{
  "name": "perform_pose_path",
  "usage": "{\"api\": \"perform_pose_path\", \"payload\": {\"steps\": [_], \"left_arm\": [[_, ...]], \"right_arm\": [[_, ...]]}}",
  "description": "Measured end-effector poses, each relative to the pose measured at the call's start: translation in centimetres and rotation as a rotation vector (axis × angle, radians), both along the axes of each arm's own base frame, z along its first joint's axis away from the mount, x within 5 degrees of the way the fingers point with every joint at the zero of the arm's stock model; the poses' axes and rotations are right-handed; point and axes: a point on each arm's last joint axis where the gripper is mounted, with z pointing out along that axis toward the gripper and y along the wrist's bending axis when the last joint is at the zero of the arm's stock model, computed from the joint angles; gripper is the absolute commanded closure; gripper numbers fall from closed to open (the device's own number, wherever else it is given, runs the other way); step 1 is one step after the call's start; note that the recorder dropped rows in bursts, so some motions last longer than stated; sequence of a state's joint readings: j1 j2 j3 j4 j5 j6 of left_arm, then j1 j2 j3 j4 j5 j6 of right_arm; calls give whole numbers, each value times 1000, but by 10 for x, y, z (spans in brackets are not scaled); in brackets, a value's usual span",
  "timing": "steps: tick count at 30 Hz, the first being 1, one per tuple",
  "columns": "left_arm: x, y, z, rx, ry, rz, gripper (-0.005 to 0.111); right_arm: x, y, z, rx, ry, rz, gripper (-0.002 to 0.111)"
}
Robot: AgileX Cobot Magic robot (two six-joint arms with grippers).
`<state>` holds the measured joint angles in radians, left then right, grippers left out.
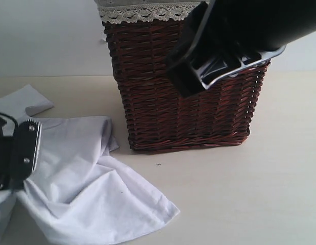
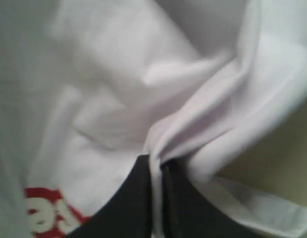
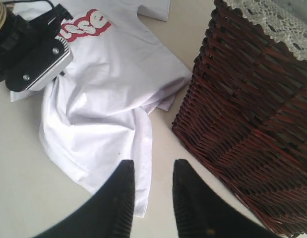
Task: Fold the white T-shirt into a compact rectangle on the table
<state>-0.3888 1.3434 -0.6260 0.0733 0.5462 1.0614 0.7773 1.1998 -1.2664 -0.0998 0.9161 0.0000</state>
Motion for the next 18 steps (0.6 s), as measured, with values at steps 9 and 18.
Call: {"api": "perform_pose_path", "payload": {"steps": [9,18], "left_arm": [[25,-12,17,-127,-255,3,32],[45,-11,24,-420,-370,322,39]], "right_arm": [[0,0,0,1,-1,0,80],[0,0,0,1,-1,0,80]]}}
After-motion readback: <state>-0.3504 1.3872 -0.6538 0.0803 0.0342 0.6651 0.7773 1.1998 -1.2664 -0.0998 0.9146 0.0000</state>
